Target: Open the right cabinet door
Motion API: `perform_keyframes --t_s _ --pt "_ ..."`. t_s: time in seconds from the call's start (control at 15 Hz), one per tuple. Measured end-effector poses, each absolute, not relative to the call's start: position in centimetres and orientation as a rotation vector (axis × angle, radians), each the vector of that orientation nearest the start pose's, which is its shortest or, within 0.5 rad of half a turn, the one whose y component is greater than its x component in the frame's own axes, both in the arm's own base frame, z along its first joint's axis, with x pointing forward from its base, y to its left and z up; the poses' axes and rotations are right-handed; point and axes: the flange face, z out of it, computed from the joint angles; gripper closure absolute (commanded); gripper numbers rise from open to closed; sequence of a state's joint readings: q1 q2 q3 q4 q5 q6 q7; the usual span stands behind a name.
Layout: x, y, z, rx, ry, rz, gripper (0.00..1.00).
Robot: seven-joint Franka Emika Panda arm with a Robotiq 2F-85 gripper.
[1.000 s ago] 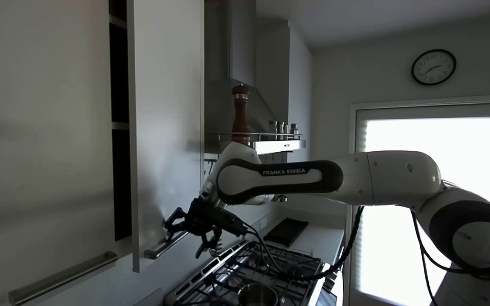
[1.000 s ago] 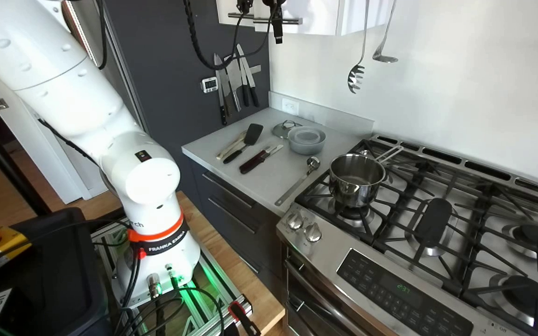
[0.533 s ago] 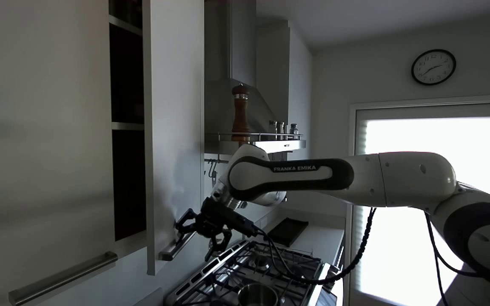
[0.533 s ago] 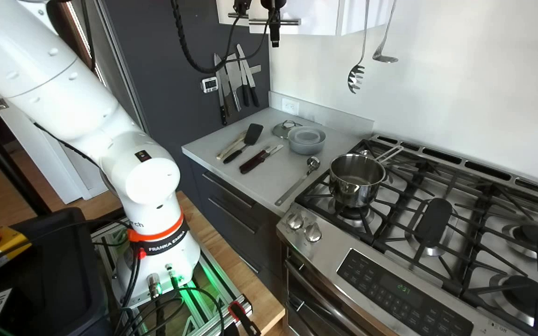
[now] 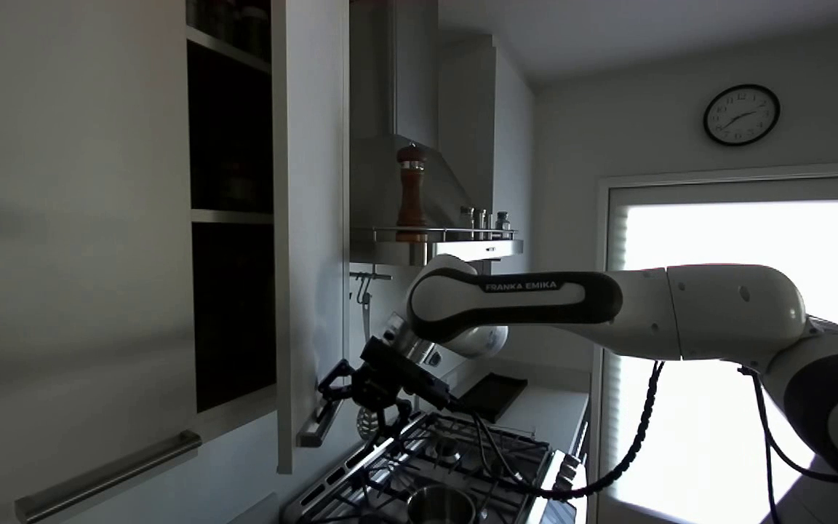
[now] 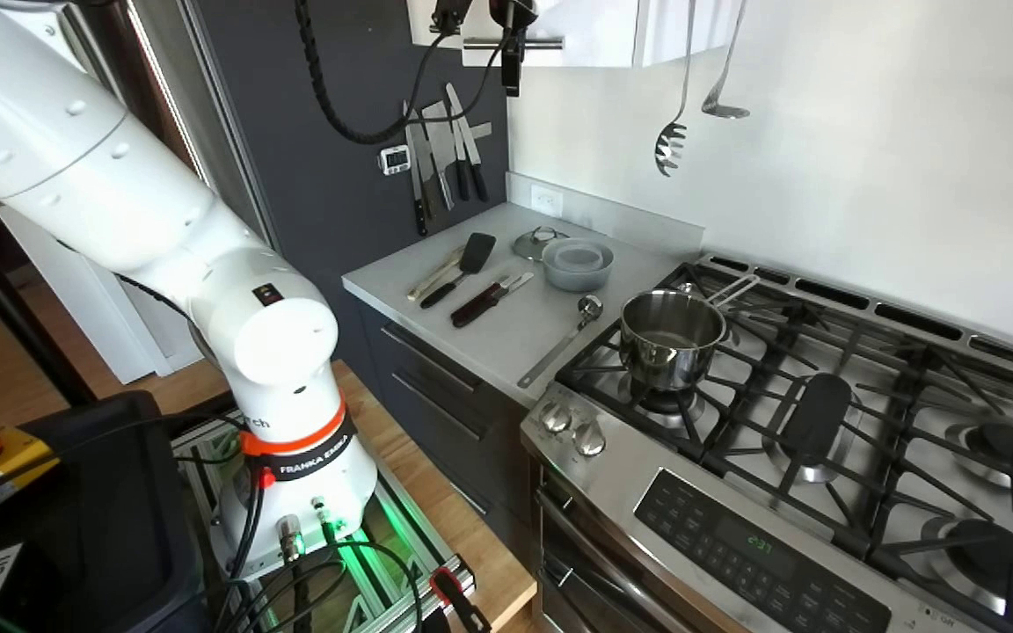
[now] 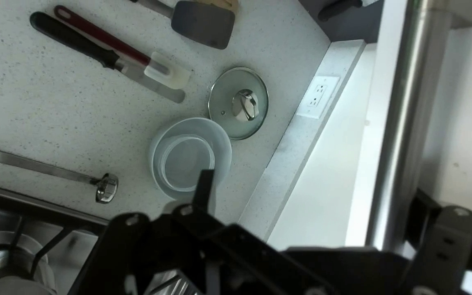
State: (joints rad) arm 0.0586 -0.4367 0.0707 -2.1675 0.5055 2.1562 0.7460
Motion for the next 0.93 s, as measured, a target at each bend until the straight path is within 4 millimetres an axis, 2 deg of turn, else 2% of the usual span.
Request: perform_keyframes --t_s 0.33,0.6,0.93 --pt "43.7 6.7 60.7 -2.268 1.038 -0.27 0.0" --pt "43.0 6.3 59.9 -2.223 1.012 -0.325 0.0" --pt "42.6 4.7 60.7 -2.16 1.009 -0.48 0.0"
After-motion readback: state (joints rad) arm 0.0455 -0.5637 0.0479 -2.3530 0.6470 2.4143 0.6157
